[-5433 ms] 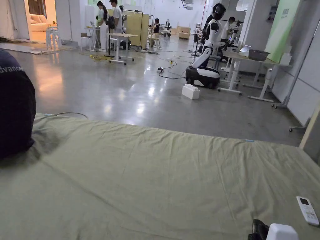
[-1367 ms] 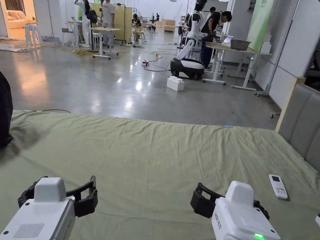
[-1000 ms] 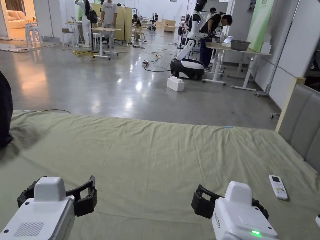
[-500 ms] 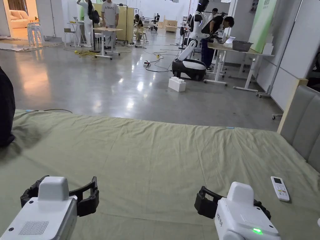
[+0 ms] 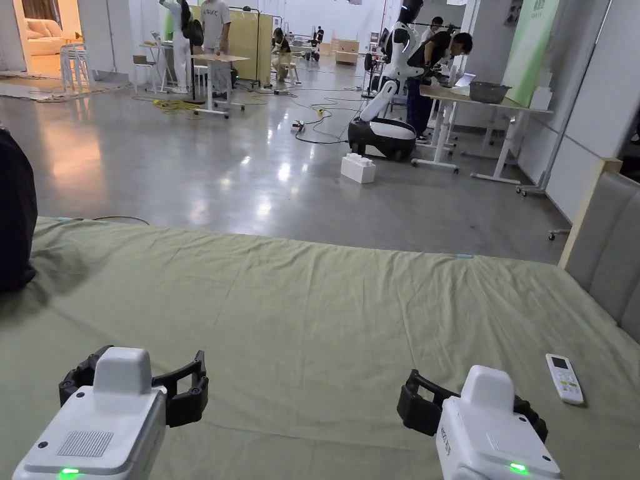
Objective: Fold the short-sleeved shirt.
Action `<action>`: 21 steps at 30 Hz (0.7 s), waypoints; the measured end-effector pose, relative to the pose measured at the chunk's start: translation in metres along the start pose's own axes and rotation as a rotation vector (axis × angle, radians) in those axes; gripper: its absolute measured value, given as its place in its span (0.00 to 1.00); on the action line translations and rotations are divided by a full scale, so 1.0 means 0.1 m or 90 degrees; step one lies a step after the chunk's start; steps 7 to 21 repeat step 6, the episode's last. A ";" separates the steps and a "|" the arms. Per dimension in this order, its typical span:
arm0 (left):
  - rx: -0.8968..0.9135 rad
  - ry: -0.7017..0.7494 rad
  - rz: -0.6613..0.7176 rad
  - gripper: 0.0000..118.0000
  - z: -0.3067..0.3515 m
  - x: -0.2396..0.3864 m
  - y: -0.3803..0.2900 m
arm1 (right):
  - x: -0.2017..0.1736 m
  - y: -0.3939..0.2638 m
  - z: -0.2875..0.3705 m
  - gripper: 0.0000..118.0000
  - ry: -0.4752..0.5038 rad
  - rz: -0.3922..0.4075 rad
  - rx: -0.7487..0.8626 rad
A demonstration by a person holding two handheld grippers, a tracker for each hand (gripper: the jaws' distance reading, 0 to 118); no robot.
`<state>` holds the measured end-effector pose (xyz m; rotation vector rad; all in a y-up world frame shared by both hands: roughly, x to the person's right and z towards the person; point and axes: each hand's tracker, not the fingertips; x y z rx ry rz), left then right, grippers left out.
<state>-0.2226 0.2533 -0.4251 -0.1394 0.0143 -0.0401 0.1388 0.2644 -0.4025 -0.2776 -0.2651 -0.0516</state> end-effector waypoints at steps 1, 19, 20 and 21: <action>0.001 0.002 -0.001 0.88 0.00 0.00 0.00 | 0.02 0.00 0.00 1.00 0.006 -0.002 0.003; 0.008 0.014 0.004 0.88 -0.04 -0.03 0.01 | 0.01 -0.01 0.00 1.00 0.026 0.015 0.023; 0.008 0.014 0.004 0.88 -0.04 -0.03 0.01 | 0.01 -0.01 0.00 1.00 0.026 0.015 0.023; 0.008 0.014 0.004 0.88 -0.04 -0.03 0.01 | 0.01 -0.01 0.00 1.00 0.026 0.015 0.023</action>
